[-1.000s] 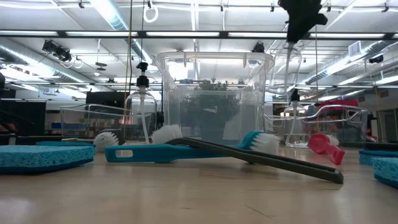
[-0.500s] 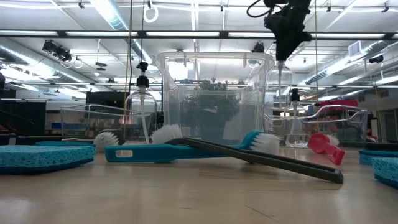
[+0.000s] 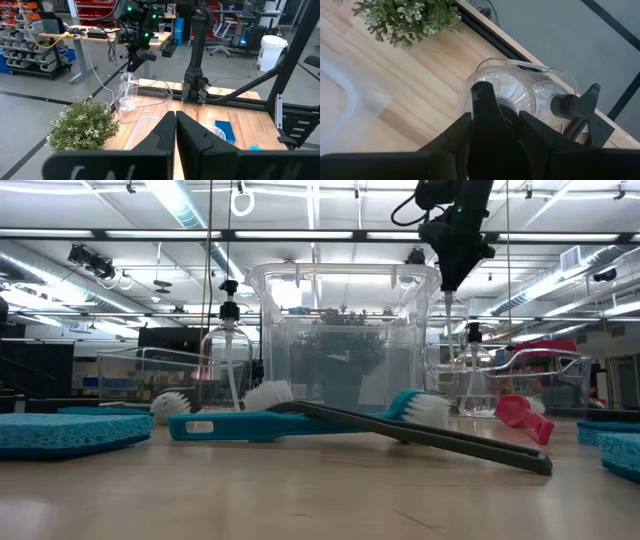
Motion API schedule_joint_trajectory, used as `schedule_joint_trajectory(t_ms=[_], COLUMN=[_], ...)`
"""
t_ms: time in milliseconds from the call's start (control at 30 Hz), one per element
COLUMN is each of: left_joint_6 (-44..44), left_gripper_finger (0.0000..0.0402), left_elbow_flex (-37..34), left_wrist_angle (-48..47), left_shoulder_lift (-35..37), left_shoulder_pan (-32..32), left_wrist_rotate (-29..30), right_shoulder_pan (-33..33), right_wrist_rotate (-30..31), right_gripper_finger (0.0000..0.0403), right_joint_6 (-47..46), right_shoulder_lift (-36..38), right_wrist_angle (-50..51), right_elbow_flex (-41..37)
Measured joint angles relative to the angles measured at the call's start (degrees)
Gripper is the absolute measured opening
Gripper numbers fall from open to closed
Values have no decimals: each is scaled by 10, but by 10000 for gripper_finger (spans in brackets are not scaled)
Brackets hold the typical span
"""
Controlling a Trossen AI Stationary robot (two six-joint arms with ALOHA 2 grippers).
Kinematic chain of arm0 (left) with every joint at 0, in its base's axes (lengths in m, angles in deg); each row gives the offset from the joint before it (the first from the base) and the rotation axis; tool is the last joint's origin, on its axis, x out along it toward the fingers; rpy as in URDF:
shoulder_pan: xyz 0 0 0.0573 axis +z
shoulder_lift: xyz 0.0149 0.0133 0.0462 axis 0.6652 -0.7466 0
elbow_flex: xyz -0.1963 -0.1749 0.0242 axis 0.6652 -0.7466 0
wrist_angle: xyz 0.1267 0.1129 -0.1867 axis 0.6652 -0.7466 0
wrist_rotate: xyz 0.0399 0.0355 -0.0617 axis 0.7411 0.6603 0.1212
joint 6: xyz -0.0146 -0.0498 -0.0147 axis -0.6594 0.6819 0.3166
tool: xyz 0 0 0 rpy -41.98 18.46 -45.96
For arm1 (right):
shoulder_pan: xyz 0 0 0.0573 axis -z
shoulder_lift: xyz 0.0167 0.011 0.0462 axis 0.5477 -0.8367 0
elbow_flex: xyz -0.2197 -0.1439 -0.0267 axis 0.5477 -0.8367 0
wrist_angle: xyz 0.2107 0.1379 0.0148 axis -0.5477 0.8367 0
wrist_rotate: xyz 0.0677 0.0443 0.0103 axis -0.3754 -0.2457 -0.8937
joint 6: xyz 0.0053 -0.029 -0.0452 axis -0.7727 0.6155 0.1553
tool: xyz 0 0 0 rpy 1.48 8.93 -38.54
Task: Pick & Place Kitchen Sink Supplies
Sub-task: Put the black soap dispenser into the right transparent bin
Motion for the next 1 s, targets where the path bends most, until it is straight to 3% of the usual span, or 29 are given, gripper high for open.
schedule_joint_trajectory(t_ms=[1000], left_joint_6=[0], left_gripper_finger=[16], left_elbow_flex=[0], left_wrist_angle=[0], left_shoulder_lift=[0], left_shoulder_pan=[0], left_wrist_rotate=[0], right_shoulder_pan=[30], right_wrist_rotate=[-12], right_gripper_finger=[132], right_joint_6=[19], right_shoulder_lift=[-23], right_wrist_angle=[-10], right_elbow_flex=[0])
